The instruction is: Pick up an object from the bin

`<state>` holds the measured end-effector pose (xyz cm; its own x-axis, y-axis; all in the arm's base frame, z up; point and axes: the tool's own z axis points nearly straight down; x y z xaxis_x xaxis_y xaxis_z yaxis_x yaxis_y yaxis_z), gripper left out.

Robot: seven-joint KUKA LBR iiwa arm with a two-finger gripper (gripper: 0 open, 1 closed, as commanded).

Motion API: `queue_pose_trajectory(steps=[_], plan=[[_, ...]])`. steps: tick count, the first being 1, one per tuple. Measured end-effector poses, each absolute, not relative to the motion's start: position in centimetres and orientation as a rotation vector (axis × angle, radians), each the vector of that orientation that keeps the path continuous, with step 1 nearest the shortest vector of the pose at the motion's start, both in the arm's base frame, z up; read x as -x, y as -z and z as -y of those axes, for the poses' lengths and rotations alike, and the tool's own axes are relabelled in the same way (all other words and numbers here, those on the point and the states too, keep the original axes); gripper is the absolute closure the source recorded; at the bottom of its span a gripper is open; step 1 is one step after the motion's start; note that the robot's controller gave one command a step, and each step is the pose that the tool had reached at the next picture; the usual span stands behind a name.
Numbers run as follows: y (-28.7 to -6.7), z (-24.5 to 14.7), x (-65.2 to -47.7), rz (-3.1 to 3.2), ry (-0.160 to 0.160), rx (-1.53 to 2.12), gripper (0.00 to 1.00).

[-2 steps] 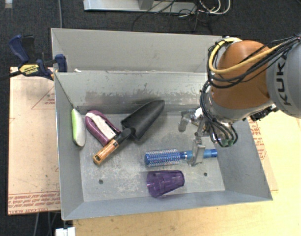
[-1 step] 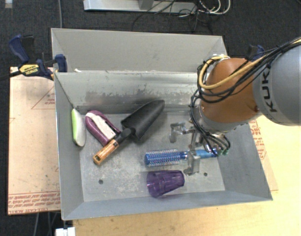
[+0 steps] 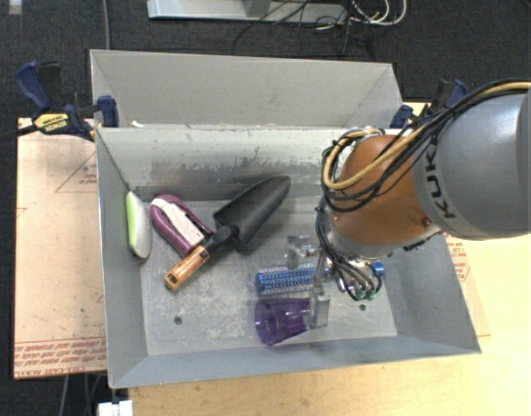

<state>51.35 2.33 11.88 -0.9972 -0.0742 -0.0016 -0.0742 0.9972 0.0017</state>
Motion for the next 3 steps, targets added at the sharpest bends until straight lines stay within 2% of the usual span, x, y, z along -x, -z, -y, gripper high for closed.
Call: queue_pose_trajectory(steps=[1, 2, 3], plan=[[-9.7, -1.8, -50.8, -3.114, -0.004, 0.369, 0.0], [-7.7, -2.6, -52.0, -3.071, -0.004, 0.616, 1.0], [-7.7, -2.6, -52.0, -3.071, -0.004, 0.616, 1.0]])
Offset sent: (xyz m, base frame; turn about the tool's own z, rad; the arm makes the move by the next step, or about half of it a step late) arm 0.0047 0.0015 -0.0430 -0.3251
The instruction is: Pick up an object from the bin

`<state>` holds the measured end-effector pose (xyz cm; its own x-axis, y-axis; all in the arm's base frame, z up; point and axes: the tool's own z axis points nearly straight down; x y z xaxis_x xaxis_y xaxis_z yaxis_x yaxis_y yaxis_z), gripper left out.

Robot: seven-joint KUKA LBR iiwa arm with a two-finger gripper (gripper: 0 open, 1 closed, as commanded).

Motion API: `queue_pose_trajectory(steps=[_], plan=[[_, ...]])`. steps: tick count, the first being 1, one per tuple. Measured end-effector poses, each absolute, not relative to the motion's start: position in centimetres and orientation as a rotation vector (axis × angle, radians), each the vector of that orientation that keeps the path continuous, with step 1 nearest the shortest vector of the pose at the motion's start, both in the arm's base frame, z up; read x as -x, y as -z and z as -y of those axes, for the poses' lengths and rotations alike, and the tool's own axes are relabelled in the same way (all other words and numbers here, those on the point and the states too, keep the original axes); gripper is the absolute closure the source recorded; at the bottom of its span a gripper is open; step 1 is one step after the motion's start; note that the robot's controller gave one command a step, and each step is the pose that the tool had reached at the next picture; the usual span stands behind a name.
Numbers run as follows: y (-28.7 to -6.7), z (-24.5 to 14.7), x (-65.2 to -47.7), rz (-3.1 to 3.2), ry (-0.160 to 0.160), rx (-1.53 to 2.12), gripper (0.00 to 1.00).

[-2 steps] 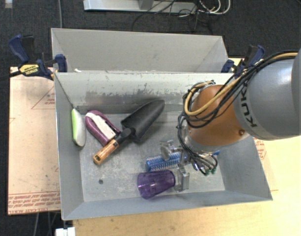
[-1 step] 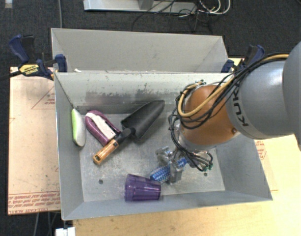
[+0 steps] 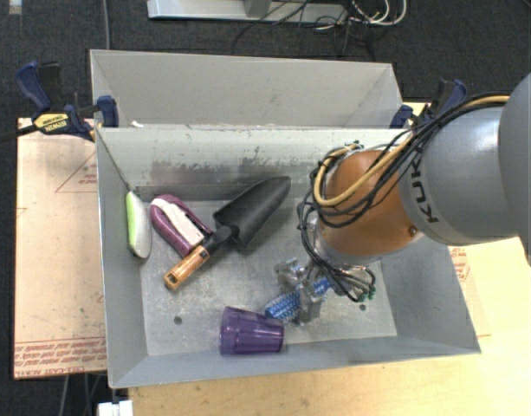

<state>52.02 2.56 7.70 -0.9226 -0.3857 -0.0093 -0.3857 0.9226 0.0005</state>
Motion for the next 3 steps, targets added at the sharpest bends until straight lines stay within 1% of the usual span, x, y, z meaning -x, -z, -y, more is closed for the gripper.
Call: queue_pose_trajectory(steps=[1, 2, 3], plan=[[-14.3, -2.0, -51.4, -3.077, -0.007, 0.636, 1.0], [-14.0, -2.0, -53.0, -3.065, -0.004, 0.624, 1.0], [-20.1, -0.9, -52.5, -3.08, -0.009, 0.628, 1.0]])
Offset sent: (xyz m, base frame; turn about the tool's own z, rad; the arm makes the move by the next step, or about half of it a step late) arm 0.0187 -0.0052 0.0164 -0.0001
